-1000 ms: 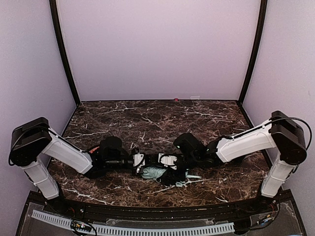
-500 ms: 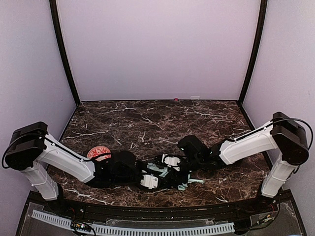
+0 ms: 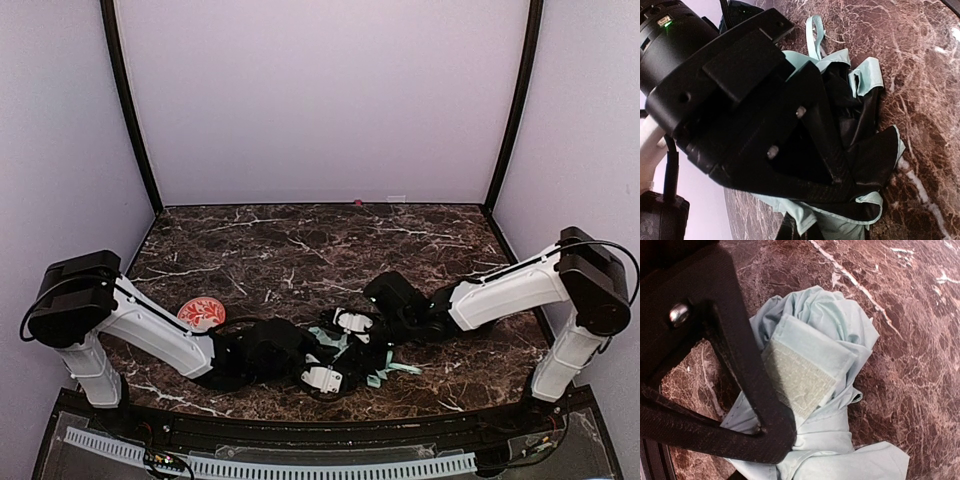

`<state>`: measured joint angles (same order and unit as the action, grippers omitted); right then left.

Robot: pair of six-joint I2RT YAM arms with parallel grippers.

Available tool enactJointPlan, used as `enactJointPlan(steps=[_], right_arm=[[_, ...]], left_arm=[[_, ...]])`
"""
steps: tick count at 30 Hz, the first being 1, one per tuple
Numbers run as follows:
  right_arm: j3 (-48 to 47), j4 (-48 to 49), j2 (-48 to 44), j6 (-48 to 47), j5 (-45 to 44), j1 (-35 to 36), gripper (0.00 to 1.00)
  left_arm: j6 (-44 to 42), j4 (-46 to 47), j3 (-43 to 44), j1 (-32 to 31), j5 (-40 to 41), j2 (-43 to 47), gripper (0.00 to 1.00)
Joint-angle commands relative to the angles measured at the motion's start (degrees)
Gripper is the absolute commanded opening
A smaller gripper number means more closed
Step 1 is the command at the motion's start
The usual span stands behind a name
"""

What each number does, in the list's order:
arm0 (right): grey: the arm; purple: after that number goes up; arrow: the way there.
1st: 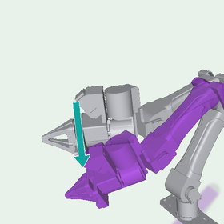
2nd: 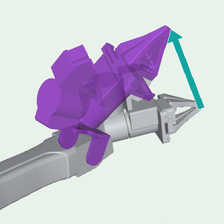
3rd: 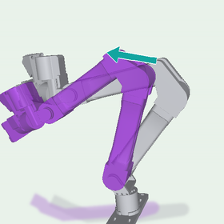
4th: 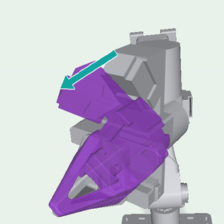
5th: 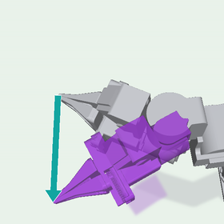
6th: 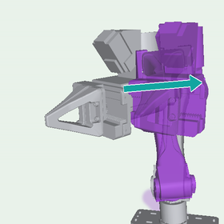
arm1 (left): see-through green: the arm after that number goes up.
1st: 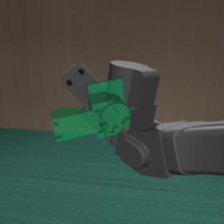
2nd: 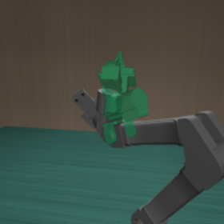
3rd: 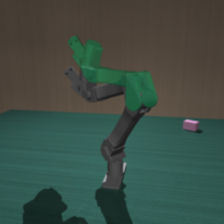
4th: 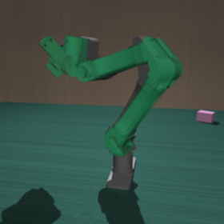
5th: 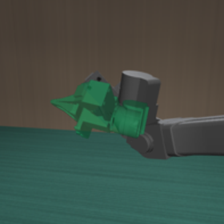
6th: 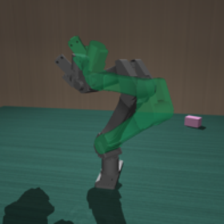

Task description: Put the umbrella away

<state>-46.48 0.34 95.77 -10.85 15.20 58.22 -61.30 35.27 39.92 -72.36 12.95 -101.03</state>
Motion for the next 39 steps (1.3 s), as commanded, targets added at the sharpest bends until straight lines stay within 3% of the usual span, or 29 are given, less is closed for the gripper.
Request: enactJointPlan(steps=[1,6,14,18,21,27,28,29,30,34,39], right_arm=[[0.48,2.66,-4.02,1.53,0.98,-0.41,0.39],[-0.19,0.36,-6.98,2.12,3.15,-0.2,0.5],[-1.41,-10.99,-12.96,0.09,7.08,-0.31,0.49],[-3.78,-14.86,-18.67,4.26,8.26,-4.45,0.51],[-3.81,-11.67,-19.53,8.18,5.32,-7.21,0.58],[1.12,-4.26,-15.89,0.81,3.0,-6.71,0.75],[3.08,-1.31,-15.94,-1.58,4.1,-6.71,0.81],[5.02,2.34,-16.15,-3.91,5.14,-6.67,0.96],[7.11,5.81,-16.59,-5.99,5.91,-6.51,0.99],[14.89,19.96,-16.37,-11.66,6.48,-4.98,0.99],[11.93,18.88,-8.96,-15.44,4.93,-1.22,0.99]], left_arm=[[0.6,-18.68,-3.38,-0.79,-0.99,-5.66,0.0],[1.69,-20.51,-2.95,-0.79,-1.04,-6.03,0.0],[4.01,-23.4,-2.02,-0.84,-0.62,-6.21,0.0],[4.3,-23.66,-1.89,-1.06,-0.23,-6.35,0.0],[4.63,-23.62,-1.87,-1.06,0.01,-6.37,0.0],[5.74,-21.03,-3.45,-1.06,0.73,-5.32,0.0],[5.71,-19.79,-4.1,-1.06,1.23,-4.97,0.0],[5.47,-17.96,-4.86,-1.05,1.54,-4.62,0.0],[5.16,-16.37,-5.54,-1.07,1.63,-4.27,0.0],[5.21,-15.15,-5.32,-1.09,1.56,-4.24,0.0],[4.87,-15.05,-5.13,-0.99,1.29,-4.35,0.0]])
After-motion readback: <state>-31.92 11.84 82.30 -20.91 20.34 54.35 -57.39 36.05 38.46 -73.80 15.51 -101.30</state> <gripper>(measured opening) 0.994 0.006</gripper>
